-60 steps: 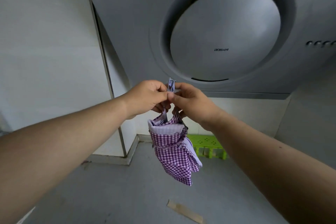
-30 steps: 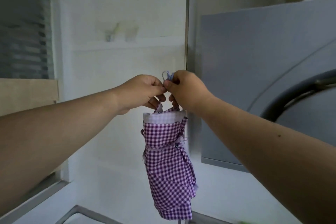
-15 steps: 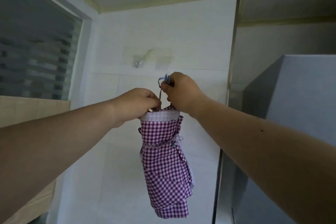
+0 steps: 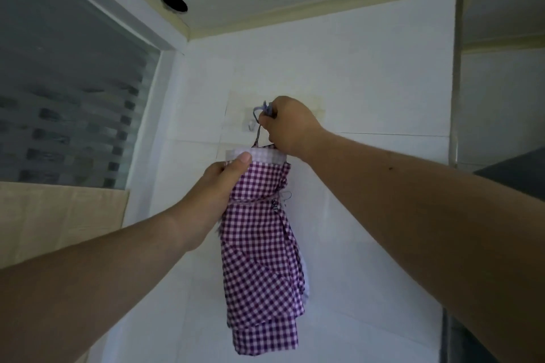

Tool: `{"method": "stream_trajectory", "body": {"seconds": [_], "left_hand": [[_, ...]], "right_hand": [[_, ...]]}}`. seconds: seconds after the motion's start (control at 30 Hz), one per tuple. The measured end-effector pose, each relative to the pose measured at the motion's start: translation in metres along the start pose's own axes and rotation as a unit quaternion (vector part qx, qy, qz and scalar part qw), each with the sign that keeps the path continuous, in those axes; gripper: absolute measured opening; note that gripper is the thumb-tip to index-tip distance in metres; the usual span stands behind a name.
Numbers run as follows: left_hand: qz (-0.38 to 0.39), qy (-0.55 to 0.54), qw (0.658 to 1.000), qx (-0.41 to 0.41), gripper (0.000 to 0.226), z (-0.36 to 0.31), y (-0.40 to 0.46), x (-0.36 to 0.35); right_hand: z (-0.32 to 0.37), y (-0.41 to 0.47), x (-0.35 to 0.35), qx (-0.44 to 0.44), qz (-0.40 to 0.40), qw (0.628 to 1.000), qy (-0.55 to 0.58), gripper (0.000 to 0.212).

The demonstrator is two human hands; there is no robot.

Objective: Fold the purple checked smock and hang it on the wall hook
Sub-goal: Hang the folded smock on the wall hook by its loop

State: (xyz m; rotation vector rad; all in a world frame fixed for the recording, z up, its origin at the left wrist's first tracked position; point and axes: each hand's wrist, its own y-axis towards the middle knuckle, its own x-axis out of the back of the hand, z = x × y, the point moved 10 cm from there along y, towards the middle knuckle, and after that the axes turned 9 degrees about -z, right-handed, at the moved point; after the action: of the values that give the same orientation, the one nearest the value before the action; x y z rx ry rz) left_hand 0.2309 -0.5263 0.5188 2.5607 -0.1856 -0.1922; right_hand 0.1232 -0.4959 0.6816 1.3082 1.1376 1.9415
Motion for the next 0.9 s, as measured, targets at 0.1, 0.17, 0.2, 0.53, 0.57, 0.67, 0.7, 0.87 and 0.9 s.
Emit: {"method": "stream_trajectory", "body": {"seconds": [0.1, 0.17, 0.2, 0.53, 0.57, 0.67, 0.7, 0.87, 0.9], "left_hand": [[-0.021, -0.006, 0.999, -0.026, 0.091, 0.006, 0.016, 0.017], [-0.041, -0.009, 0.999, -0.021, 0.079, 0.015, 0.030, 0.027], [-0.041, -0.002, 0.999, -0.025, 0.068, 0.018, 0.037, 0.030], [-0.069, -0.053, 0.996, -0.010, 0.034, 0.045, 0.079, 0.040], [-0.068, -0.057, 0.996, -0.007, 0.036, 0.046, 0.079, 0.040], [-0.064, -0.067, 0.996, -0.003, 0.037, 0.050, 0.084, 0.041], [-0.062, -0.070, 0.996, 0.000, 0.037, 0.051, 0.084, 0.041], [-0.050, -0.075, 0.996, 0.021, 0.040, 0.068, 0.084, 0.044], [-0.048, -0.076, 0.996, 0.029, 0.041, 0.072, 0.083, 0.045]], "right_hand": [[0.008, 0.029, -0.015, 0.027, -0.013, 0.999, -0.024, 0.041], [0.014, 0.046, -0.029, 0.055, -0.015, 0.997, -0.059, 0.044], [0.014, 0.052, -0.035, 0.064, -0.011, 0.995, -0.079, 0.044], [0.008, 0.084, -0.068, 0.100, 0.006, 0.958, -0.268, 0.039], [0.010, 0.086, -0.069, 0.110, 0.006, 0.954, -0.278, 0.031], [0.009, 0.086, -0.072, 0.127, 0.006, 0.941, -0.312, 0.021], [0.008, 0.085, -0.071, 0.127, 0.005, 0.940, -0.316, 0.024], [0.001, 0.079, -0.069, 0.129, 0.005, 0.938, -0.323, 0.016], [0.001, 0.076, -0.066, 0.135, -0.003, 0.940, -0.314, 0.010]]}}
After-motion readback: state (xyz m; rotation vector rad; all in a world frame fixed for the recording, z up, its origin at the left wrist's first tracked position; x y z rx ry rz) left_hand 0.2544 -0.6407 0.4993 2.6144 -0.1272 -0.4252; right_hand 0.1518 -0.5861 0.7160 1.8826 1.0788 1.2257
